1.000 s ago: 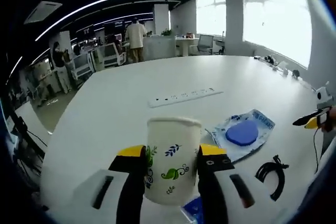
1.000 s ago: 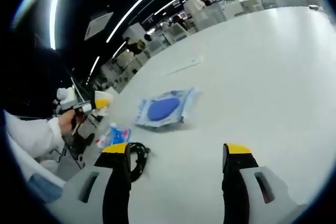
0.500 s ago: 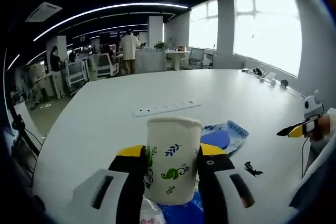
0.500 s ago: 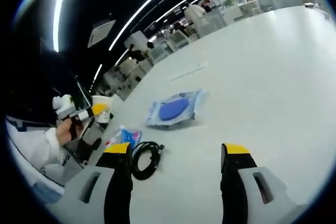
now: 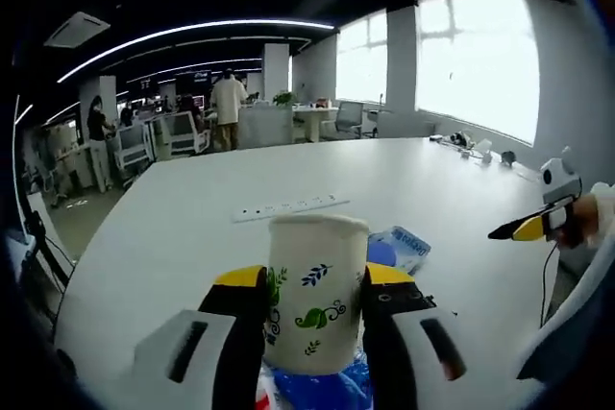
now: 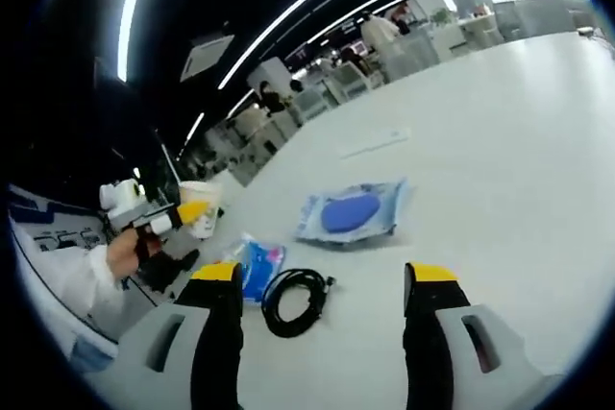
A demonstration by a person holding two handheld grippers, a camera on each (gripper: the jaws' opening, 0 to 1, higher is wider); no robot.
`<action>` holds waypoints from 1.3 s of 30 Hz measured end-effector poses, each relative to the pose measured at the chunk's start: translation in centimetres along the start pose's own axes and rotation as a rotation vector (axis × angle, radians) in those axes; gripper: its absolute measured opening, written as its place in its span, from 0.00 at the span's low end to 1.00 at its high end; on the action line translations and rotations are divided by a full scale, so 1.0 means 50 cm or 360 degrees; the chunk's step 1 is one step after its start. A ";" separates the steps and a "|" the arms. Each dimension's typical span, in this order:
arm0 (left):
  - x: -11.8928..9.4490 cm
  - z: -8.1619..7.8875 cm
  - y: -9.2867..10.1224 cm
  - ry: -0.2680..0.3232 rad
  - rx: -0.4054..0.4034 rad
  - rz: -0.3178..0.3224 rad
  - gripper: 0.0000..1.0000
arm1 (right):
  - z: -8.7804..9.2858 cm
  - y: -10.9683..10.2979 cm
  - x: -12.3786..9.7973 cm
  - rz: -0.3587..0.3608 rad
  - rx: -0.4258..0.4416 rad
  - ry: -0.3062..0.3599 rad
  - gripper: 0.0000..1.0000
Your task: Arrange the tabletop items into an orderly group along one side of the table until the central work area is clear of visible clutter.
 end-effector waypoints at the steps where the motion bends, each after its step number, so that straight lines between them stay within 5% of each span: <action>1: -0.002 -0.003 0.001 0.0012 -0.0002 0.0001 0.38 | -0.004 -0.004 0.001 -0.0004 -0.0008 0.0004 0.67; 9: -0.026 -0.055 0.011 0.0265 0.0065 -0.0042 0.38 | -0.068 -0.058 0.009 -0.0081 -0.0123 0.0069 0.66; 13: -0.046 -0.085 0.025 0.0421 -0.0011 -0.0041 0.38 | -0.105 -0.108 0.014 -0.0187 -0.0312 0.0060 0.63; 23: -0.057 -0.052 0.093 0.0319 0.0154 0.0025 0.39 | -0.178 -0.266 0.011 -0.0488 -0.0655 0.0068 0.61; 30: -0.057 -0.035 0.128 0.0268 0.0186 0.0059 0.39 | -0.151 -0.379 0.007 -0.0706 -0.0875 -0.0029 0.60; 39: -0.056 -0.034 0.146 0.0246 0.0279 0.0105 0.39 | -0.112 -0.460 0.007 -0.0851 -0.1115 -0.0089 0.58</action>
Point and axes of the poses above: the point that each gripper's makers call its tool centre point, and the gripper's own axes: x roughly forward along the fingers, y roughly to its right, z roughly out of its underside, the point moved 1 cm from there along -x, roughly backward along the fingers, and after that the axes turned 9 degrees about z, right-handed, at the moved point
